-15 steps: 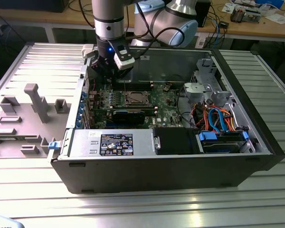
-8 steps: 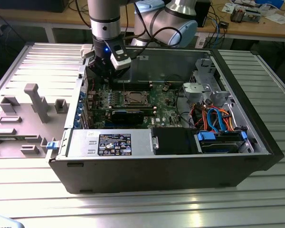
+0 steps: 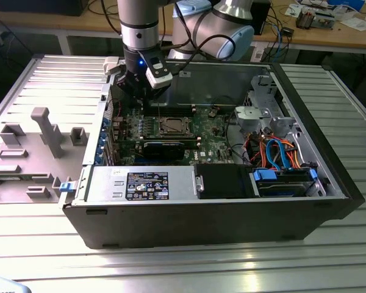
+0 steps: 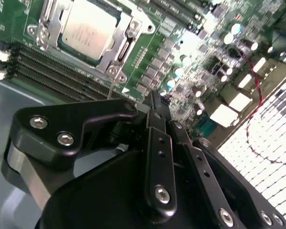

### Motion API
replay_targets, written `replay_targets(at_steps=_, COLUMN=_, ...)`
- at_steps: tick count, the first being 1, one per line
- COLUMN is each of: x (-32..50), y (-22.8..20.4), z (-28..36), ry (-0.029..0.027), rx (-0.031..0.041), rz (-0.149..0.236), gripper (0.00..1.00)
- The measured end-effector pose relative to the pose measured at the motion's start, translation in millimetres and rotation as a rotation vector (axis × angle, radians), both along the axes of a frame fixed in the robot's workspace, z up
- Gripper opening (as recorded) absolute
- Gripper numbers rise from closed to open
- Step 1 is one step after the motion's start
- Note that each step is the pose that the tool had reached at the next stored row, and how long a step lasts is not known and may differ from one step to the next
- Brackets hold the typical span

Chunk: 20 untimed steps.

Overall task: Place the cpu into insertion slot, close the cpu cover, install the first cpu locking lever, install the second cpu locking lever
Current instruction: 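Install the first cpu locking lever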

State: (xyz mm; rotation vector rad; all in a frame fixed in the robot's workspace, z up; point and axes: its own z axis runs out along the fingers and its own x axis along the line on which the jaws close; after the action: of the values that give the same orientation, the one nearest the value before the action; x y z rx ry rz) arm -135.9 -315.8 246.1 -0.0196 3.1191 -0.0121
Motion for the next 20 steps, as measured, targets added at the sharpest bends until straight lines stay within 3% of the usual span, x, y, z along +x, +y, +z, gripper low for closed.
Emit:
replay_targets(at_steps=6, x=1.1, y=6.9, z=9.7, ry=0.0, rx=0.0, rz=0.0, gripper=0.11)
replay_targets(at_steps=11, x=9.0, y=13.9, z=13.5, ry=0.0002, rx=0.0001, rz=0.0, gripper=0.11)
replay_targets(at_steps=20, x=30.0, y=17.4, z=15.7, ry=0.0093, rx=0.0001, rz=0.0, gripper=0.11)
